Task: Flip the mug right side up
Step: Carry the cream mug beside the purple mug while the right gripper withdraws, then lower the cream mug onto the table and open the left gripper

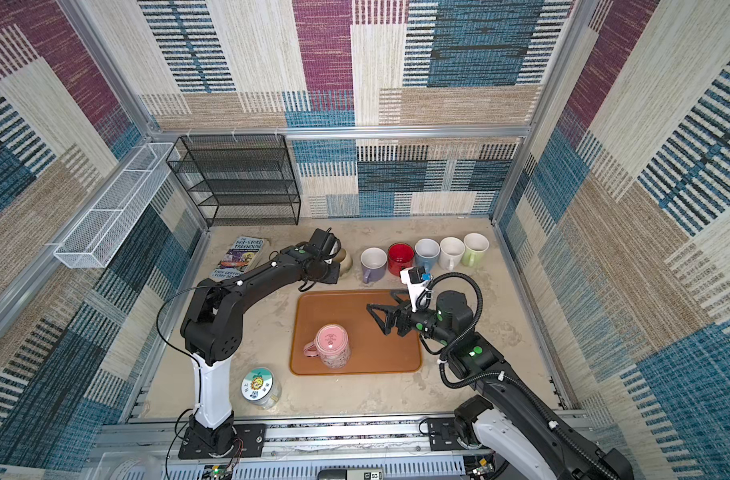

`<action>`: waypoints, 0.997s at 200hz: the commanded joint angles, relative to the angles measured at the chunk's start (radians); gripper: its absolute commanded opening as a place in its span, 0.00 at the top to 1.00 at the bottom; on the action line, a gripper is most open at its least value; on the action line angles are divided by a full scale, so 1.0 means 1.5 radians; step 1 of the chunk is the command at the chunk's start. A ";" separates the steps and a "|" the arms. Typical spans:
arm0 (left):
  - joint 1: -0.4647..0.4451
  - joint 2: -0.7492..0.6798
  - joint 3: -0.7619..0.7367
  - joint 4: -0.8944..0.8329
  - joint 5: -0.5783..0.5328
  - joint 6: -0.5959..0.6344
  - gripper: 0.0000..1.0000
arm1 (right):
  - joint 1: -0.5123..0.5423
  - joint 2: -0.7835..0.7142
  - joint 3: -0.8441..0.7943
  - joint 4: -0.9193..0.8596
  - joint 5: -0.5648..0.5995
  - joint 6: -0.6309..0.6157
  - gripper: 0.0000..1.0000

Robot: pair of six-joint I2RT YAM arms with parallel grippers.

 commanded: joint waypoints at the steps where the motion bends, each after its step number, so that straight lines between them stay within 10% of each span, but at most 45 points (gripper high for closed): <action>1: -0.003 0.012 0.013 0.033 -0.023 0.011 1.00 | 0.000 -0.007 0.003 -0.005 0.011 -0.003 0.00; 145: -0.044 0.020 0.014 0.025 -0.013 -0.022 1.00 | 0.000 -0.035 -0.001 -0.027 0.018 -0.002 0.00; 199: -0.054 0.026 0.026 0.011 -0.017 -0.032 0.76 | 0.000 -0.046 -0.006 -0.035 0.019 -0.001 0.00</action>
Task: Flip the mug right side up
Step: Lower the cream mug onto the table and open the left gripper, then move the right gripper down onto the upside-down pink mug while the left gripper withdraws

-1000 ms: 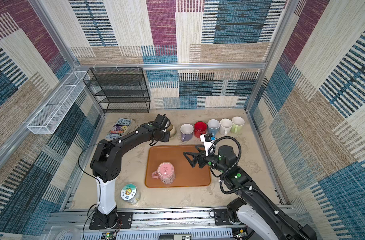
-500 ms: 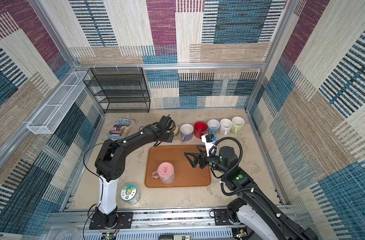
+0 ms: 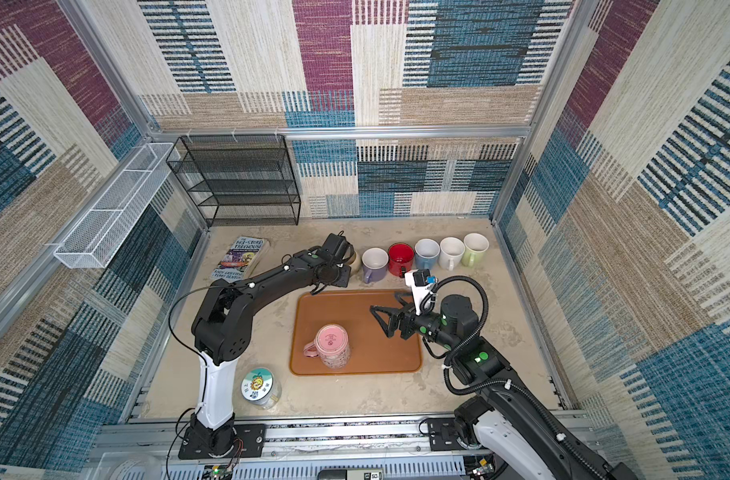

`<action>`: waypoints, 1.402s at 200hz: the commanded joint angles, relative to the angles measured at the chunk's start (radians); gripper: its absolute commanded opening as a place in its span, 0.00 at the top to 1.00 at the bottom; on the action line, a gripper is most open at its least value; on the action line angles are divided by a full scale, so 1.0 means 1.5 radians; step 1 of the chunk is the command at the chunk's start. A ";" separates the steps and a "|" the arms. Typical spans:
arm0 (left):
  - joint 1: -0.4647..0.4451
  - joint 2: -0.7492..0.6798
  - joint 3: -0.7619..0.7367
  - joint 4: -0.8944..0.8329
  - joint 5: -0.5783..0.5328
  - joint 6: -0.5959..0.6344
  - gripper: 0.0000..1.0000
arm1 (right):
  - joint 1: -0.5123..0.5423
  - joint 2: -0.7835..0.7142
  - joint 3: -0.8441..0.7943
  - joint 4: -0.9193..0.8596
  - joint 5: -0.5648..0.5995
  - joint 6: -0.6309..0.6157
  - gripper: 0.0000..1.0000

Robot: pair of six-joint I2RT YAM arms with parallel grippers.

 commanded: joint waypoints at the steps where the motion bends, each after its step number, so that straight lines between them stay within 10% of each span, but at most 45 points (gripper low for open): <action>1: -0.006 0.005 0.012 -0.002 0.012 -0.015 0.76 | 0.000 -0.004 -0.002 0.002 0.002 -0.001 0.00; 144: -0.012 -0.121 -0.038 -0.015 -0.010 -0.017 0.35 | 0.000 0.042 0.070 -0.123 0.006 -0.025 0.00; 280: -0.012 -0.504 -0.425 0.004 0.017 -0.046 0.35 | 0.231 0.153 0.051 -0.205 0.182 0.033 0.00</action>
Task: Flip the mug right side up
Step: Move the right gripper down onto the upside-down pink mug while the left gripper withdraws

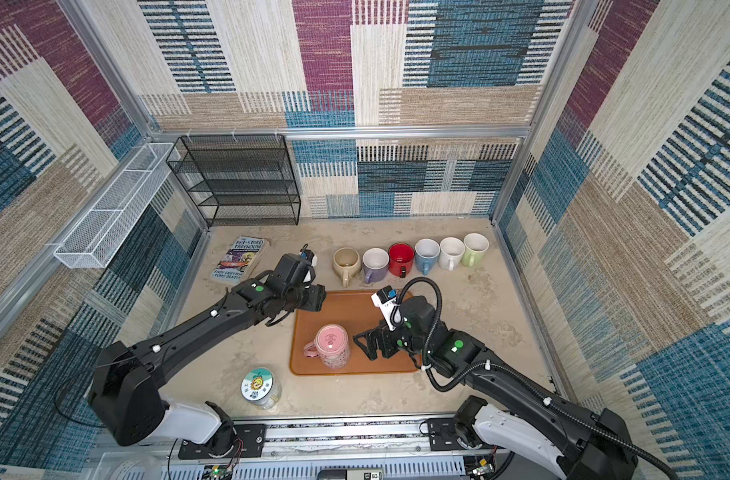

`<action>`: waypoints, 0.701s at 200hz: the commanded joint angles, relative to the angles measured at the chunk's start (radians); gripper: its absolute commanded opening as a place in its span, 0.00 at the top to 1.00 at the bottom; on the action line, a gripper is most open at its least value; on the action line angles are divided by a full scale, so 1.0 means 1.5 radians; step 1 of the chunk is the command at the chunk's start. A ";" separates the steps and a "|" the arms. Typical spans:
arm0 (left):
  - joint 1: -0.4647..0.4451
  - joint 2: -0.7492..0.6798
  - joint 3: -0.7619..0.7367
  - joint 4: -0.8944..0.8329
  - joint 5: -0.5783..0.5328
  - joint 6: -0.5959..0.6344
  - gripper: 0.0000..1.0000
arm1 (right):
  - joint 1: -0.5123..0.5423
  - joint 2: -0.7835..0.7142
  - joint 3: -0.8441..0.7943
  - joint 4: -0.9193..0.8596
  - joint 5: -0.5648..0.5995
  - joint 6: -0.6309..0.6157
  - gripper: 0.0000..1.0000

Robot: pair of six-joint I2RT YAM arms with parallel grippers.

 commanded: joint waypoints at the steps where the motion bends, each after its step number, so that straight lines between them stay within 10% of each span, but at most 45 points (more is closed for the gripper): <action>1: 0.000 -0.049 -0.053 0.010 -0.004 -0.020 0.35 | 0.033 0.014 -0.017 0.011 0.059 0.040 0.00; 140: 0.001 -0.116 -0.255 0.095 0.052 -0.078 0.51 | 0.134 0.211 0.001 0.133 0.091 0.172 0.08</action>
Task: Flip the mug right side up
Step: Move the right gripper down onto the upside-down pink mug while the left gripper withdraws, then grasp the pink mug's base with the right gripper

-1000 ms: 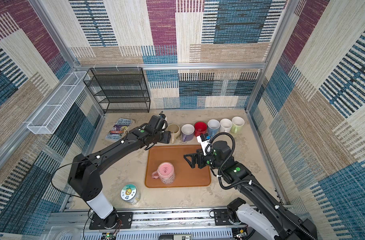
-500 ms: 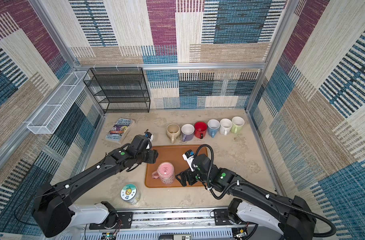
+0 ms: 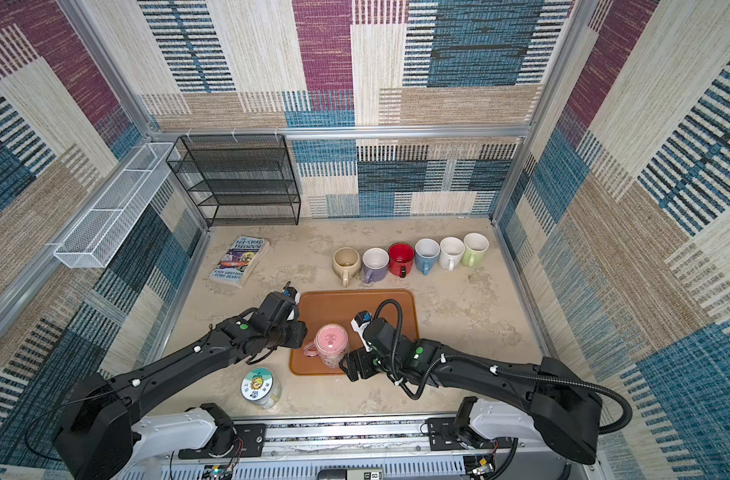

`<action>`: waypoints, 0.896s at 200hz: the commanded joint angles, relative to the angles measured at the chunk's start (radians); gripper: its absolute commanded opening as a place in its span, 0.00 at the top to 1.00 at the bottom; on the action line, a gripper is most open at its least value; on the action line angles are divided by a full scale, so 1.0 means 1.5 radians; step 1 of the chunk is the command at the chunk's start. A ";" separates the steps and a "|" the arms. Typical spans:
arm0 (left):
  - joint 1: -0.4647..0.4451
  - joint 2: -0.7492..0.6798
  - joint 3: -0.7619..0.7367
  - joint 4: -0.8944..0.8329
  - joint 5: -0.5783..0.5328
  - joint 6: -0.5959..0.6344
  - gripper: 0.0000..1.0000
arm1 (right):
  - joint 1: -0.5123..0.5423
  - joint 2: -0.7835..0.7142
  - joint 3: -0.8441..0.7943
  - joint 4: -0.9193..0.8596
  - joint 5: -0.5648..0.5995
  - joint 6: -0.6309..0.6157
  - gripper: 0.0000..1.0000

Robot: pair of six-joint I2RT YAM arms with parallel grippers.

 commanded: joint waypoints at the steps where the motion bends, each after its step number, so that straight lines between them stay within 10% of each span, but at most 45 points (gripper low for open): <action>1: 0.000 -0.001 -0.014 0.040 0.031 -0.021 0.52 | 0.000 0.020 0.018 0.040 0.023 0.019 0.08; 179: -0.091 0.004 -0.087 0.163 0.065 -0.098 0.72 | -0.114 0.133 0.096 0.064 0.007 -0.043 0.11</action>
